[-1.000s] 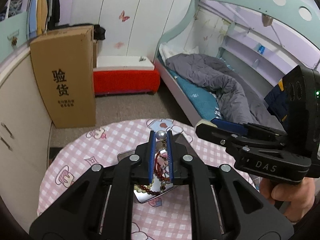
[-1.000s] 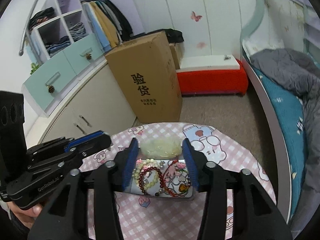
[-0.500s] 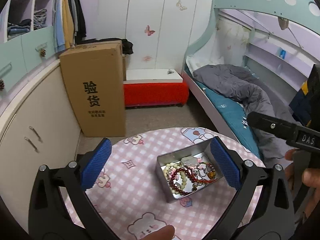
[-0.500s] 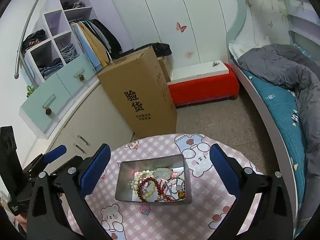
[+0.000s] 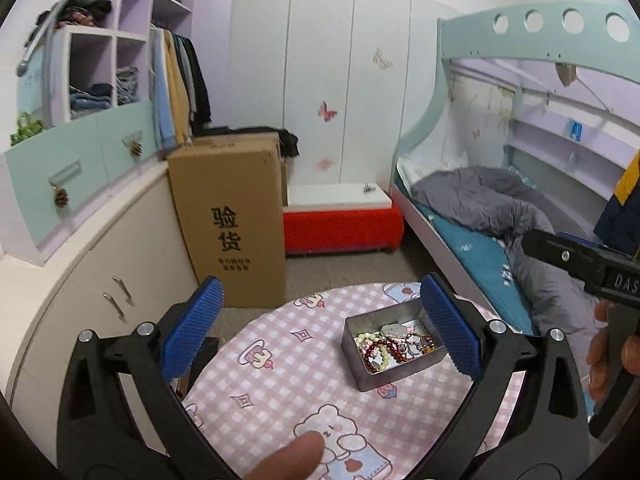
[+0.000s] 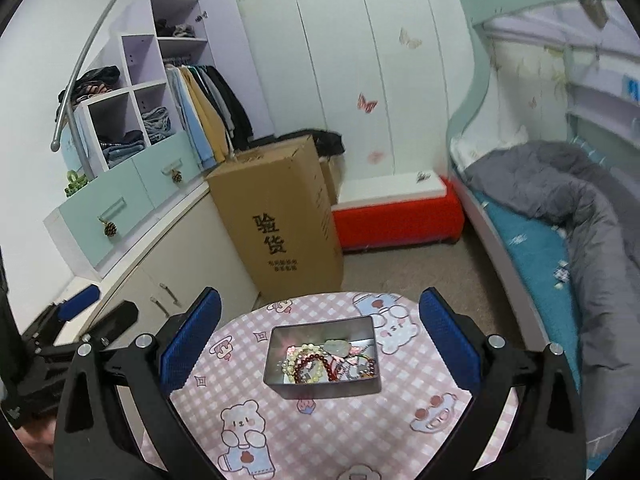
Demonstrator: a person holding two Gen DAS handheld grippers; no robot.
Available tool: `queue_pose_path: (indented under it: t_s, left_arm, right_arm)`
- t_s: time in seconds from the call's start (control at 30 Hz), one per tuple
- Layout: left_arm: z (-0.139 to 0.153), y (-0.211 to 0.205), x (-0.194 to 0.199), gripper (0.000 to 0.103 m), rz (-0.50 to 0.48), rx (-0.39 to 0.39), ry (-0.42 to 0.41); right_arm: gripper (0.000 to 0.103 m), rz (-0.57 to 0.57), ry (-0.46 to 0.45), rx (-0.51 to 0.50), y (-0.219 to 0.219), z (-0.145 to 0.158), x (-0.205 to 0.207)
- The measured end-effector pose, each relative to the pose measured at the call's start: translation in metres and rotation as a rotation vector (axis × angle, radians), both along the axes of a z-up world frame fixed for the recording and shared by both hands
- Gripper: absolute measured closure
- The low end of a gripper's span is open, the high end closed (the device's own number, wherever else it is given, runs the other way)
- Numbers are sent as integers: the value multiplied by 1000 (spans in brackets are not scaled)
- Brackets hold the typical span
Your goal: Organize jewelry
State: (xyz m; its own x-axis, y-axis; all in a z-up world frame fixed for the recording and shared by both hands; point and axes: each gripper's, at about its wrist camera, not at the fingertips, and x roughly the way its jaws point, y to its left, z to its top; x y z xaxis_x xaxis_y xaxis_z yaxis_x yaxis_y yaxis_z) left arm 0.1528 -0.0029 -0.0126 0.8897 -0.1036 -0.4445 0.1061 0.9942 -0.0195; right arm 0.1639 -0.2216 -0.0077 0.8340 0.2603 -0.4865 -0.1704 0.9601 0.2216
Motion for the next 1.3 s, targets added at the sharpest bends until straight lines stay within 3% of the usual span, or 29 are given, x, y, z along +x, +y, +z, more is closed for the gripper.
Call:
queue_pose_path:
  t_s: [0.17, 0.27, 0.57, 0.77, 1.0, 1.3]
  left_arm:
    - [13, 4, -39, 6, 22, -19, -84]
    - [15, 1, -59, 6, 34, 16, -113]
    - [1, -6, -111, 6, 51, 25, -179]
    - [-3, -6, -128, 6, 62, 25, -188]
    - [6, 9, -137, 6, 81, -31, -212]
    - [11, 18, -142, 6, 97, -63, -234]
  right_arm:
    - [7, -53, -64, -57, 6, 8, -45]
    - [7, -75, -86, -84, 10, 4, -65]
    - [8, -162, -180, -195, 28, -17, -118]
    - [8, -189, -205, -223, 37, -24, -133]
    - [8, -202, -227, -235, 48, -20, -142]
    - [8, -212, -249, -204, 52, -14, -147]
